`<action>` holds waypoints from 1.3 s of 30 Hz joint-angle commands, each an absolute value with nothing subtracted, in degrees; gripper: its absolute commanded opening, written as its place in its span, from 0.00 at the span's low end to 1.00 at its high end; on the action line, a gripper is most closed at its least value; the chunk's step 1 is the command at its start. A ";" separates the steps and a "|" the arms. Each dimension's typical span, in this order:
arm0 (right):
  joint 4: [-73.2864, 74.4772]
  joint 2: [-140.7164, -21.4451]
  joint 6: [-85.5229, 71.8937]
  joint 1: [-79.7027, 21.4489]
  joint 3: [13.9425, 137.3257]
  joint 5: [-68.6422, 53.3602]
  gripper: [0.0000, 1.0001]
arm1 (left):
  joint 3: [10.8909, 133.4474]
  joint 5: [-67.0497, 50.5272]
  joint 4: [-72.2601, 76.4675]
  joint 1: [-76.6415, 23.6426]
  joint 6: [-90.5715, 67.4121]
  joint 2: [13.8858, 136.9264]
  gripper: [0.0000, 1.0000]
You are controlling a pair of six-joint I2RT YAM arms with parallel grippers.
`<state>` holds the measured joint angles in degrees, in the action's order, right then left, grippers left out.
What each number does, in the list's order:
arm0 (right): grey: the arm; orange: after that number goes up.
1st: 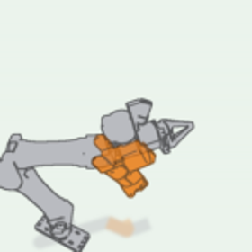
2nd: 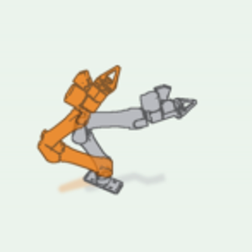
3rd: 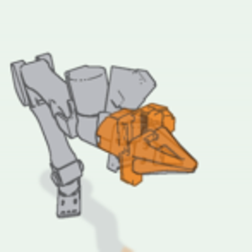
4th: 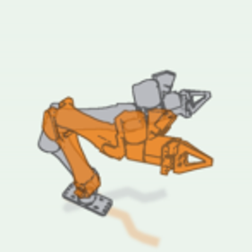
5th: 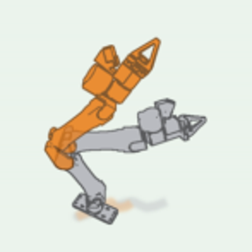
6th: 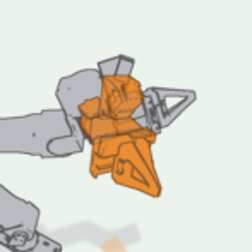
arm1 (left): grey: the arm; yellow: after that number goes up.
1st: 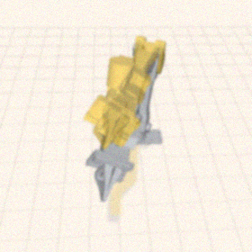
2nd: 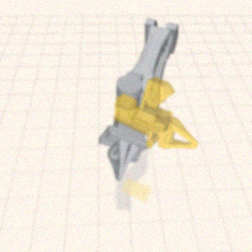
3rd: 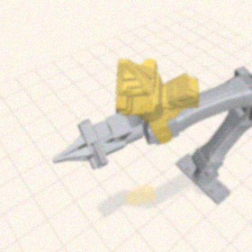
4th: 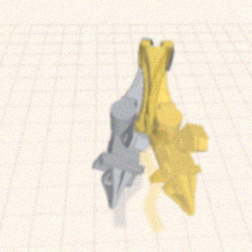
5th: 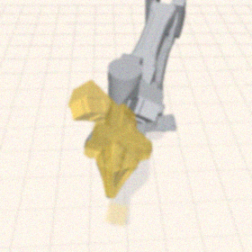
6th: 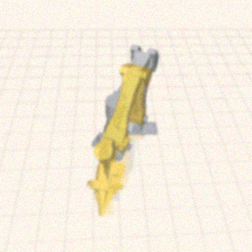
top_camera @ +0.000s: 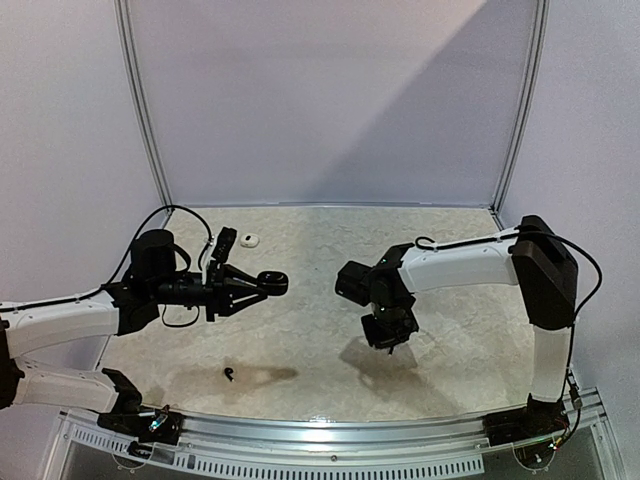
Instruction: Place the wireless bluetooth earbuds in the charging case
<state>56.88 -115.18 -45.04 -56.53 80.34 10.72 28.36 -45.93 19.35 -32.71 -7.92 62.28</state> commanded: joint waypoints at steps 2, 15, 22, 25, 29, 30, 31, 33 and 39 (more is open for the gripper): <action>56.75 -116.84 -43.10 -56.10 82.69 7.70 0.15 | 29.70 -46.33 20.06 -32.43 -8.59 62.04 0.00; 57.08 -109.89 -26.88 -56.02 93.89 12.63 0.79 | 28.83 -47.20 21.43 -32.43 -8.79 60.93 0.00; 47.17 -102.61 -16.49 -55.93 94.18 7.11 0.84 | 28.48 -47.51 22.09 -32.43 -8.88 60.26 0.00; 24.82 -91.37 -8.77 -55.95 83.12 -7.11 0.83 | 28.44 -48.82 22.76 -32.43 -8.54 60.18 0.00; -2.23 -81.21 -3.89 -56.39 68.92 -17.33 0.88 | 28.74 -49.97 23.26 -32.43 -6.11 60.26 0.00; -2.28 -81.15 -2.76 -56.77 69.21 -17.52 0.96 | 28.93 -50.08 23.22 -32.43 -5.54 60.21 0.00; -0.55 -82.31 -1.61 -57.18 71.37 -17.54 0.98 | 29.09 -50.34 23.21 -32.43 -4.94 60.27 0.00; 4.38 -85.24 3.06 -58.36 75.11 -17.46 0.99 | 29.45 -51.38 23.12 -32.43 -3.84 60.42 0.00; 7.40 -93.13 9.41 -59.23 81.18 -19.71 0.99 | 30.12 -53.24 22.41 -32.43 -1.10 60.56 0.00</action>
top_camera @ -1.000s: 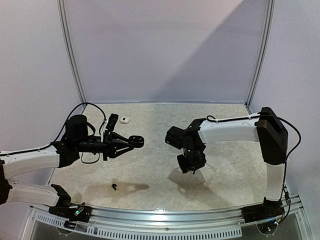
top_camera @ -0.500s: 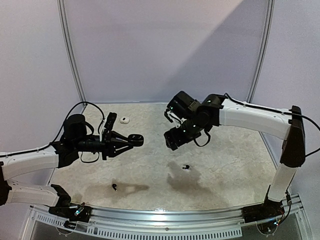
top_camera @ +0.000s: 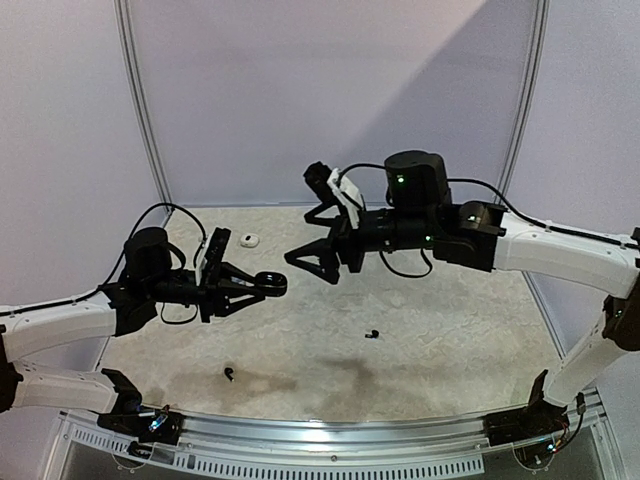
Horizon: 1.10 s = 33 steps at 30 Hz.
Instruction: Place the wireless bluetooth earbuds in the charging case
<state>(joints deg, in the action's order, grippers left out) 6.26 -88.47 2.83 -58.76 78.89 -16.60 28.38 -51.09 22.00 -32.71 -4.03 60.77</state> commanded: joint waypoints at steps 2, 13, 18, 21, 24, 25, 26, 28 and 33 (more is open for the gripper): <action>9.19 -94.89 11.00 -59.33 83.09 -20.11 0.99 | 30.18 -53.51 22.33 -32.43 -0.89 60.60 0.00; 13.29 -100.42 15.10 -59.59 87.79 -19.69 0.99 | 30.31 -52.93 22.05 -32.43 -1.28 60.80 0.00; 14.61 -101.37 16.24 -59.60 88.51 -19.17 0.99 | 30.08 -52.82 22.40 -32.51 -2.02 61.04 0.00; 15.34 -102.07 16.28 -59.62 89.46 -16.90 0.99 | 30.07 -52.97 22.41 -32.52 -1.49 61.00 0.00; 17.12 -103.18 16.79 -59.64 91.01 -15.20 0.98 | 30.09 -52.94 22.41 -32.52 -0.89 61.09 0.00; 17.40 -103.38 16.96 -59.65 91.39 -14.87 0.98 | 30.07 -53.07 22.41 -32.52 -0.88 61.08 0.00; 17.48 -103.71 17.04 -59.55 91.67 -13.93 0.98 | 30.07 -53.27 22.41 -32.52 -0.81 61.08 0.00; 17.33 -103.96 15.78 -59.17 92.23 -12.66 0.97 | 30.06 -53.72 21.87 -32.60 -0.17 61.04 0.00; 18.34 -104.31 13.36 -58.16 93.94 -10.34 0.95 | 30.44 -54.24 14.45 -33.48 12.29 60.01 0.00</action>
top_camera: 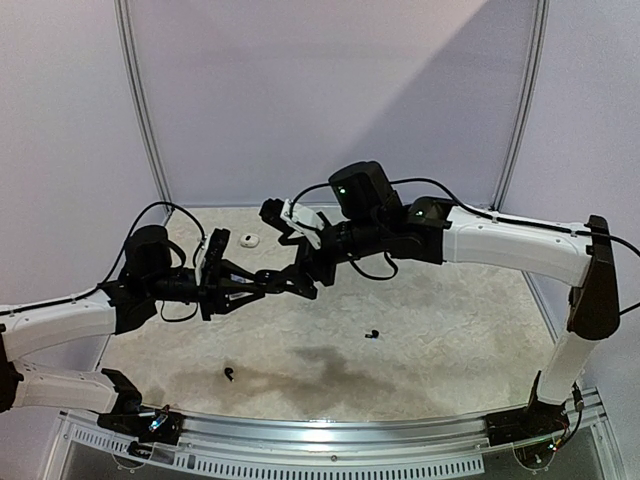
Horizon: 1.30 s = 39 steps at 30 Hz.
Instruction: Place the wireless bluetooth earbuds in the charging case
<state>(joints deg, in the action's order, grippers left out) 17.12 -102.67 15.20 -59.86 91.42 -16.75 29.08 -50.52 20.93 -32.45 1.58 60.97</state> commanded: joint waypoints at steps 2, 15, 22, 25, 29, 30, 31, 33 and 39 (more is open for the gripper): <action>18.51 -104.34 13.04 -57.85 94.41 -10.24 0.95 | 30.82 -53.34 9.92 -34.32 18.92 59.14 0.00; 19.69 -104.84 11.44 -57.52 94.12 -9.80 0.95 | 30.49 -50.53 5.53 -35.60 24.03 57.35 0.00; 18.56 -104.58 8.40 -56.72 95.61 -12.49 0.96 | 28.35 -48.30 9.94 -35.44 13.96 58.42 0.00; 16.23 -103.83 3.57 -55.25 97.91 -18.65 0.98 | 26.43 -46.53 15.24 -35.12 6.17 59.72 0.00; 14.41 -102.82 -7.32 -52.35 100.67 -21.17 0.99 | 25.21 -45.16 17.85 -35.07 3.47 60.06 0.00; 14.39 -102.57 -10.59 -51.47 100.90 -20.99 0.99 | 25.21 -44.77 18.04 -35.07 3.39 60.04 0.00; 14.60 -102.16 -13.06 -50.59 100.86 -20.14 0.99 | 25.10 -44.43 18.14 -35.07 3.31 60.10 0.00; 16.89 -101.60 -19.28 -49.10 100.44 -17.79 0.99 | 24.71 -44.08 18.65 -35.07 2.96 60.08 0.00; 21.93 -100.51 -6.82 -54.61 94.06 -17.13 0.99 | 24.26 -43.51 20.55 -34.72 0.50 59.82 0.00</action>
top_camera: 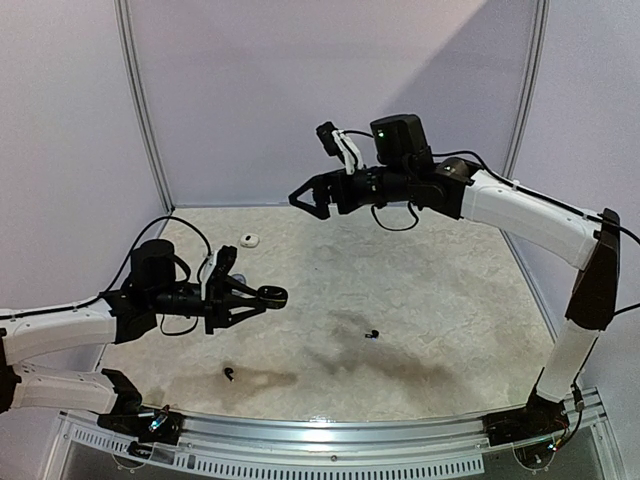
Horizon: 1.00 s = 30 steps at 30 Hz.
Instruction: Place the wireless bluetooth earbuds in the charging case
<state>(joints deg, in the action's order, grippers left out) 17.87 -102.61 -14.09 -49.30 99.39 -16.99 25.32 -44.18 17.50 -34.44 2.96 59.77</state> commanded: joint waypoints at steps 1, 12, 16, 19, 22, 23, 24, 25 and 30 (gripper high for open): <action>21.00 -100.01 -2.69 -56.67 91.90 -17.86 0.99 | 24.15 -43.84 20.84 -34.72 0.60 59.70 0.00; 21.54 -103.49 11.34 -59.91 90.97 -21.02 0.99 | 25.05 -46.44 20.65 -34.72 3.68 59.63 0.00; 22.41 -105.43 11.62 -59.90 92.16 -16.84 0.98 | 25.26 -47.31 20.49 -34.72 5.38 59.17 0.00; 24.47 -106.50 13.46 -59.91 94.00 -15.46 0.98 | 25.59 -47.71 20.39 -34.72 5.86 59.22 0.00; 24.28 -107.13 13.90 -59.88 94.48 -14.38 0.98 | 25.83 -48.06 20.39 -34.72 5.86 59.41 0.00; 24.14 -107.14 13.69 -59.85 94.60 -13.75 0.98 | 25.71 -48.16 20.34 -34.78 6.12 59.46 0.00; 24.09 -107.14 13.03 -59.69 94.76 -13.39 0.98 | 25.74 -48.31 20.20 -34.79 6.50 59.38 0.00; 24.06 -107.14 12.55 -59.44 94.93 -13.22 0.97 | 25.68 -48.46 19.83 -34.81 7.26 59.33 0.00; 23.60 -106.84 9.76 -57.75 95.60 -13.41 0.95 | 25.47 -49.85 15.76 -35.07 16.12 59.01 0.00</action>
